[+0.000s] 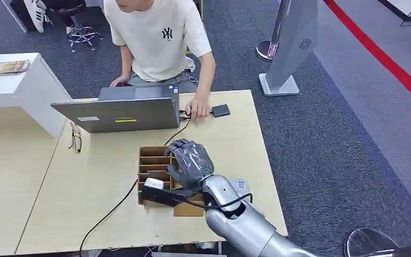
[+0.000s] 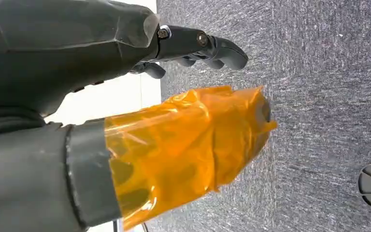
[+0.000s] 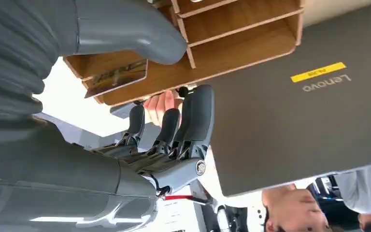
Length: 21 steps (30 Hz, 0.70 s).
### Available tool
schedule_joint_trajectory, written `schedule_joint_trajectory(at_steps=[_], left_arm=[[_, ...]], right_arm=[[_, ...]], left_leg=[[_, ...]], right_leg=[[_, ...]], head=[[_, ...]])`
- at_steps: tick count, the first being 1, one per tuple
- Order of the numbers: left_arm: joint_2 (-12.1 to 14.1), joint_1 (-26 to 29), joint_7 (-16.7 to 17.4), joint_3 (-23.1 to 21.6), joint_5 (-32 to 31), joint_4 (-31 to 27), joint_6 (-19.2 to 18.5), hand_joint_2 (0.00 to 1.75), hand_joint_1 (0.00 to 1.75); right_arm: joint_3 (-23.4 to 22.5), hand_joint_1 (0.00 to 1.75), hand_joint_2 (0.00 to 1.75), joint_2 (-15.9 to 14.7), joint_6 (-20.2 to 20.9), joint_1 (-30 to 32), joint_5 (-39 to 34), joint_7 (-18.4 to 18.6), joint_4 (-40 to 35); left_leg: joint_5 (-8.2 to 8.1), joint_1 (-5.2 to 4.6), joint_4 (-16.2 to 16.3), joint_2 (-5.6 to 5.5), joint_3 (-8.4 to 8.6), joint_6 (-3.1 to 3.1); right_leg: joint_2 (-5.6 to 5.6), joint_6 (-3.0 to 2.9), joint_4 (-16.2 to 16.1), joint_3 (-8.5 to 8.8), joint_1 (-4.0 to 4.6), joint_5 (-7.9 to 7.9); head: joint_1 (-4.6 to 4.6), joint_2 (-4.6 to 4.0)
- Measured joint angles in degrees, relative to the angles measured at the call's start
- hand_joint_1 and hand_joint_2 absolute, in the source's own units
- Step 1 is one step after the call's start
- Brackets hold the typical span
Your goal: Pass the card to the sensor for recognition and then transmit it.
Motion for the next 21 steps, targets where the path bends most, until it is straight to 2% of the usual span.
schedule_joint_trajectory(at_steps=[3, 21], left_arm=[[0.0, 0.0, 0.2, 0.0, 0.0, 0.0, 0.0, 0.0, 0.0], [0.0, 0.0, 0.4, 0.0, -0.1, 0.0, -0.1, 0.0, 0.0]], right_arm=[[-0.3, 0.77, 1.75, 0.0, 0.0, 0.0, 0.1, 0.0, 0.6], [-3.1, 0.84, 1.75, -0.1, -0.7, 0.0, 1.0, 0.2, 2.3]], left_leg=[[0.0, 0.0, 0.0, 0.0, 0.0, 0.0], [0.0, 0.0, 0.0, 0.0, 0.0, 0.0]], right_leg=[[0.0, 0.0, 0.0, 0.0, 0.0, 0.0], [0.0, 0.0, 0.0, 0.0, 0.0, 0.0]], head=[[0.0, 0.0], [0.0, 0.0]])
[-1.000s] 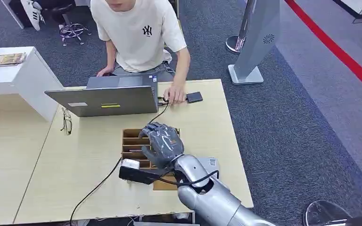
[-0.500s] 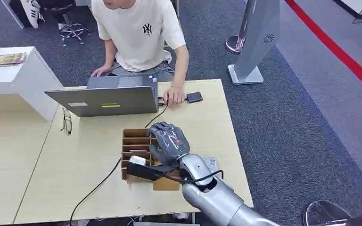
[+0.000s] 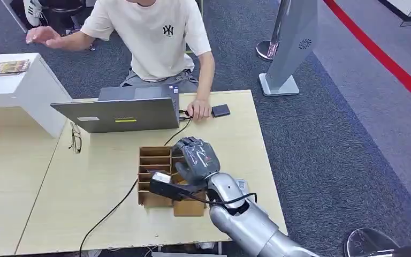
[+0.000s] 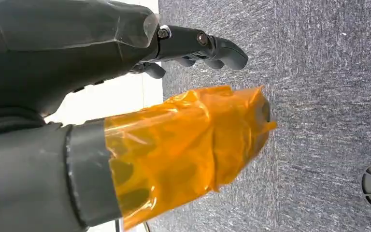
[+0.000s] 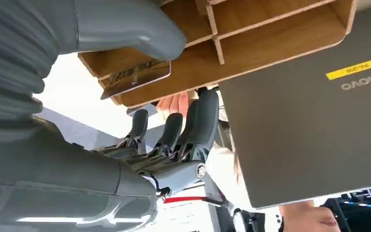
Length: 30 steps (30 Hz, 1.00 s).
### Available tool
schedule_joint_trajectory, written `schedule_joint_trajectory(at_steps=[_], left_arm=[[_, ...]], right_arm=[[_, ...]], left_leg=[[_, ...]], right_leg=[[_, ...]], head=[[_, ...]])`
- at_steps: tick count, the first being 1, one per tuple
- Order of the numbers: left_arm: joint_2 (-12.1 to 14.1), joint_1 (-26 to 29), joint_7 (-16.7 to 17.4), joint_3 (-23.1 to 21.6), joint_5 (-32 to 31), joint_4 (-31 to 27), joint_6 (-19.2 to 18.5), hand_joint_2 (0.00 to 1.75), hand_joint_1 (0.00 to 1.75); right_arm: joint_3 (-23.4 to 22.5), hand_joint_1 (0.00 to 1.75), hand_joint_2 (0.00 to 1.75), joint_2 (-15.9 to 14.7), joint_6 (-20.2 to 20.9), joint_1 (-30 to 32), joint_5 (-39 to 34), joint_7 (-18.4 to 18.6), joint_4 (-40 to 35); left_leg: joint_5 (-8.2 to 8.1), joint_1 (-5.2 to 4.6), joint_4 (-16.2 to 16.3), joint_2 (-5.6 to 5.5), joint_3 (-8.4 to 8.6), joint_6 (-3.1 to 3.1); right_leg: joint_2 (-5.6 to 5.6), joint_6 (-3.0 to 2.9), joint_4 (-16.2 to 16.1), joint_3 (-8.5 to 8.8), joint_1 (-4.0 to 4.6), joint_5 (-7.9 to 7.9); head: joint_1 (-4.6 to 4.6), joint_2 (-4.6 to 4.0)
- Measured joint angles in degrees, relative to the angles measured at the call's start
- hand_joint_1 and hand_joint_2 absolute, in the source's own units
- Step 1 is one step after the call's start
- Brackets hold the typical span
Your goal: Pass the card to the sensor for recognition and then transmit it.
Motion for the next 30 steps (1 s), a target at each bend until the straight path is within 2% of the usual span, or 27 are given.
schedule_joint_trajectory(at_steps=[8, 16, 30], left_arm=[[0.0, 0.0, 0.0, 0.0, 0.0, 0.0, 0.0, 0.0, 0.0], [0.0, 0.0, 0.0, 0.0, 0.0, 0.0, -0.1, 0.0, 0.0], [0.0, 0.0, 0.0, 0.0, 0.0, 0.0, -0.1, 0.0, 0.0]], right_arm=[[-1.4, 0.96, 1.75, -0.4, -0.1, 0.0, 0.1, 0.0, -0.2], [-2.0, 0.96, 1.75, -0.8, -0.1, 0.1, 0.7, 0.1, -0.4], [-2.1, 0.86, 1.75, -0.9, -0.1, 0.5, 1.0, 0.3, -0.3]], left_leg=[[0.0, 0.0, 0.0, 0.0, 0.0, 0.0], [0.0, 0.0, 0.0, 0.0, 0.0, 0.0], [0.0, 0.0, 0.0, 0.0, 0.0, 0.0]], right_leg=[[0.0, 0.0, 0.0, 0.0, 0.0, 0.0], [0.0, 0.0, 0.0, 0.0, 0.0, 0.0], [0.0, 0.0, 0.0, 0.0, 0.0, 0.0]], head=[[0.0, 0.0], [0.0, 0.0], [0.0, 0.0]])
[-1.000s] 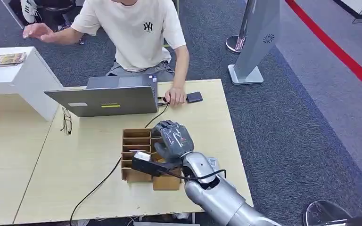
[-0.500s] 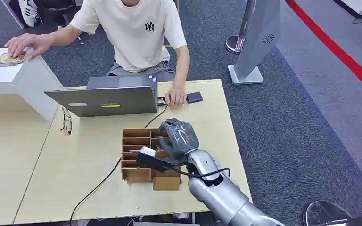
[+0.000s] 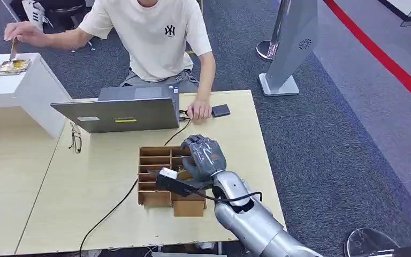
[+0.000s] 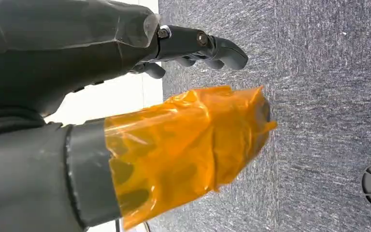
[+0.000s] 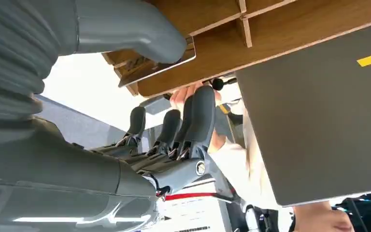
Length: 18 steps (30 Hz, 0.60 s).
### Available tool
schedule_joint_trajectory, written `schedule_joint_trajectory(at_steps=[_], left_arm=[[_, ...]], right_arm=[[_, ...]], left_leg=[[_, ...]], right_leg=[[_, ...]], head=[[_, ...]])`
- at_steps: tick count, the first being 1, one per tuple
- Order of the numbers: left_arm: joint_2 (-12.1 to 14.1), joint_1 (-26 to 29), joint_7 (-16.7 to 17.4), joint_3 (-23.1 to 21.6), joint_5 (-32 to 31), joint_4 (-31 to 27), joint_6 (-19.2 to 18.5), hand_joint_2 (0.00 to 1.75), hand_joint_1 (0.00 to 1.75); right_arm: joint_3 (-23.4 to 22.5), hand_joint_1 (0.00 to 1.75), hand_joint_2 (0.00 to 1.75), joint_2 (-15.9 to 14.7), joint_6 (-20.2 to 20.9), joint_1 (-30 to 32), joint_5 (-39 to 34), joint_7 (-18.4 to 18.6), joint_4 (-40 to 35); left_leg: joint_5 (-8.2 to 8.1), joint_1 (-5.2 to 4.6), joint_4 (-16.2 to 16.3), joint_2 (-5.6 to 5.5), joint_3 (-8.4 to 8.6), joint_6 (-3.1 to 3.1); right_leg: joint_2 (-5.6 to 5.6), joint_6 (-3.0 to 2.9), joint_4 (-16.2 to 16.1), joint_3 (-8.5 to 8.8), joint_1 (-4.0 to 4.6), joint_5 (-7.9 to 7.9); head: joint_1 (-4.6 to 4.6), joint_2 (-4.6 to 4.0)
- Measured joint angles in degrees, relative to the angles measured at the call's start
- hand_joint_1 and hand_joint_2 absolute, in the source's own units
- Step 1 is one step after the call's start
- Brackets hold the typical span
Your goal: Pass the card to the sensor for recognition and then transmit it.
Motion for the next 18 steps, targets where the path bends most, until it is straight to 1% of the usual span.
schedule_joint_trajectory(at_steps=[4, 5, 8, 11, 17, 18], left_arm=[[0.0, 0.0, 0.0, 0.0, 0.0, 0.0, 0.0, 0.0, 0.0], [0.0, 0.0, 0.0, 0.0, 0.0, 0.0, 0.0, 0.0, 0.0], [0.0, 0.0, 0.0, 0.0, 0.0, 0.0, 0.0, 0.0, 0.0], [0.0, 0.0, 0.0, 0.0, 0.0, 0.0, 0.0, 0.0, 0.0], [0.0, 0.0, 0.0, 0.0, 0.0, 0.0, 0.0, 0.0, 0.0], [0.0, 0.0, 0.0, 0.0, 0.0, 0.0, 0.0, 0.0, 0.0]], right_arm=[[0.0, 0.87, 1.75, 0.0, 0.0, 0.1, 0.0, 0.0, 0.0], [0.0, 0.91, 1.75, 0.0, 0.0, 0.2, 0.0, 0.0, 0.0], [0.0, 0.87, 1.75, 0.0, 0.1, 0.3, 0.0, 0.0, 0.0], [0.0, 0.91, 1.75, 0.0, 0.1, 0.3, 0.1, 0.1, 0.2], [0.0, 0.91, 1.75, 0.0, 0.1, 0.3, 0.1, 0.1, 0.5], [0.0, 0.87, 1.75, 0.0, 0.1, 0.3, 0.1, 0.1, 0.5]], left_leg=[[0.0, 0.0, 0.0, 0.0, 0.0, 0.0], [0.0, 0.0, 0.0, 0.0, 0.0, 0.0], [0.0, 0.0, 0.0, 0.0, 0.0, 0.0], [0.0, 0.0, 0.0, 0.0, 0.0, 0.0], [0.0, 0.0, 0.0, 0.0, 0.0, 0.0], [0.0, 0.0, 0.0, 0.0, 0.0, 0.0]], right_leg=[[0.0, 0.0, 0.0, 0.0, 0.0, 0.0], [0.0, 0.0, 0.0, 0.0, 0.0, 0.0], [0.0, 0.0, 0.0, 0.0, 0.0, 0.0], [0.0, 0.0, 0.0, 0.0, 0.0, 0.0], [0.0, 0.0, 0.0, 0.0, 0.0, 0.0], [0.0, 0.0, 0.0, 0.0, 0.0, 0.0]], head=[[0.0, 0.0], [0.0, 0.0], [0.0, 0.0], [0.0, 0.0], [0.0, 0.0], [0.0, 0.0]])
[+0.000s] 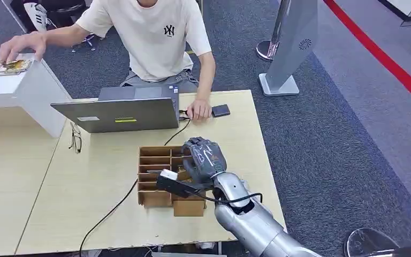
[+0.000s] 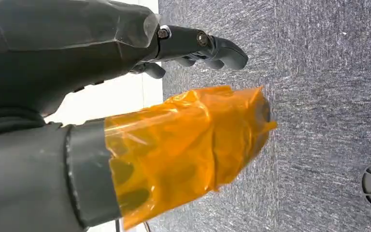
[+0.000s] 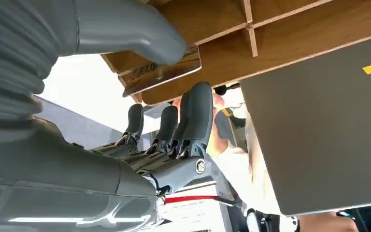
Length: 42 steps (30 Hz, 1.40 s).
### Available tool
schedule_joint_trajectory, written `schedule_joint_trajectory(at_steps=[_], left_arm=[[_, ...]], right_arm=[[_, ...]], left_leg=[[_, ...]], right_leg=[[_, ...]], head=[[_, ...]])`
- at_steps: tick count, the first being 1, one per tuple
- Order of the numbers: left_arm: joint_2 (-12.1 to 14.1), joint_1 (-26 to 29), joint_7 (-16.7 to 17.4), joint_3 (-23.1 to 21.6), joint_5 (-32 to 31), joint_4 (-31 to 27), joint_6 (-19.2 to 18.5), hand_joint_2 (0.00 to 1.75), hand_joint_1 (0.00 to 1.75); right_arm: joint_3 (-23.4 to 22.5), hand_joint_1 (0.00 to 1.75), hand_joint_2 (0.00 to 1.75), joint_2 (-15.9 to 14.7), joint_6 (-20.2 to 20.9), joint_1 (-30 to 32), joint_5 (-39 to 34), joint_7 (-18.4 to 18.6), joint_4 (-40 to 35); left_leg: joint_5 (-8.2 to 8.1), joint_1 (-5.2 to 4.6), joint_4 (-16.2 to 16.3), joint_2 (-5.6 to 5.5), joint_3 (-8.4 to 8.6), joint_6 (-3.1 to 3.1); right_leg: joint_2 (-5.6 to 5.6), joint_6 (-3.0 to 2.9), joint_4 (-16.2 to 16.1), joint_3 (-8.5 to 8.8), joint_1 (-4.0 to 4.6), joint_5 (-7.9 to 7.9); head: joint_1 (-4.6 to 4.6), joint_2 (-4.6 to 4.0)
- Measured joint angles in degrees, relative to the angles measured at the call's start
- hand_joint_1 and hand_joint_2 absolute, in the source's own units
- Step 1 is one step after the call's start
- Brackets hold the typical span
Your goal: Pass the card to the sensor for recognition and then transmit it.
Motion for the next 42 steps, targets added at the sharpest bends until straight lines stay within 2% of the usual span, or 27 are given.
schedule_joint_trajectory(at_steps=[8, 9, 12, 14, 15, 27, 30, 33, 42], left_arm=[[0.0, 0.0, 0.0, 0.0, 0.0, 0.0, 0.0, 0.0, 0.0], [0.0, 0.0, 0.0, 0.0, 0.0, 0.0, 0.0, 0.0, 0.0], [0.0, 0.0, 0.0, 0.0, 0.0, 0.0, 0.0, 0.0, 0.0], [0.0, 0.0, 0.0, 0.0, 0.0, 0.0, 0.0, 0.0, 0.0], [0.0, 0.0, 0.0, 0.0, 0.0, 0.0, 0.0, 0.0, 0.0], [0.0, 0.0, 0.0, 0.0, 0.0, 0.0, 0.0, 0.0, 0.0], [0.0, 0.0, 0.0, 0.0, 0.0, 0.0, 0.0, 0.0, 0.0], [0.0, 0.0, 0.0, 0.0, 0.0, 0.0, 0.0, 0.0, 0.0], [0.0, 0.0, 0.0, 0.0, 0.0, 0.0, 0.0, 0.0, 0.0]], right_arm=[[-0.2, 0.98, 1.75, 0.0, 0.0, 0.0, 0.0, 0.0, 0.3], [-0.3, 1.34, 1.75, 0.0, 0.0, 0.0, 0.0, 0.0, 0.4], [-0.3, 1.52, 1.75, -0.1, 0.1, 0.0, 0.0, 0.0, 0.5], [-0.3, 1.54, 1.75, -0.1, 0.2, 0.0, 0.0, 0.0, 0.5], [-0.3, 1.61, 1.75, -0.1, 0.2, 0.0, 0.0, 0.0, 0.5], [-0.4, 1.66, 1.75, -0.2, 0.3, -0.3, 0.0, 0.0, 0.5], [-0.4, 1.62, 1.75, -0.2, 0.4, -0.3, 0.0, 0.0, 0.5], [-0.4, 1.71, 1.75, -0.2, 0.4, -0.4, 0.0, 0.0, 0.5], [-1.4, 1.73, 1.75, -0.2, -0.1, -0.1, -0.9, -0.4, -0.7]], left_leg=[[0.0, 0.0, 0.0, 0.0, 0.0, 0.0], [0.0, 0.0, 0.0, 0.0, 0.0, 0.0], [0.0, 0.0, 0.0, 0.0, 0.0, 0.0], [0.0, 0.0, 0.0, 0.0, 0.0, 0.0], [0.0, 0.0, 0.0, 0.0, 0.0, 0.0], [0.0, 0.0, 0.0, 0.0, 0.0, 0.0], [0.0, 0.0, 0.0, 0.0, 0.0, 0.0], [0.0, 0.0, 0.0, 0.0, 0.0, 0.0], [0.0, 0.0, 0.0, 0.0, 0.0, 0.0]], right_leg=[[0.0, 0.0, 0.0, 0.0, 0.0, 0.0], [0.0, 0.0, 0.0, 0.0, 0.0, 0.0], [0.0, 0.0, 0.0, 0.0, 0.0, 0.0], [0.0, 0.0, 0.0, 0.0, 0.0, 0.0], [0.0, 0.0, 0.0, 0.0, 0.0, 0.0], [0.0, 0.0, 0.0, 0.0, 0.0, 0.0], [0.0, 0.0, 0.0, 0.0, 0.0, 0.0], [0.0, 0.0, 0.0, 0.0, 0.0, 0.0], [0.0, 0.0, 0.0, 0.0, 0.0, 0.0]], head=[[0.0, 0.0], [0.0, 0.0], [0.0, 0.0], [0.0, 0.0], [0.0, 0.0], [0.0, 0.0], [0.0, 0.0], [0.0, 0.0], [0.0, 0.0]])
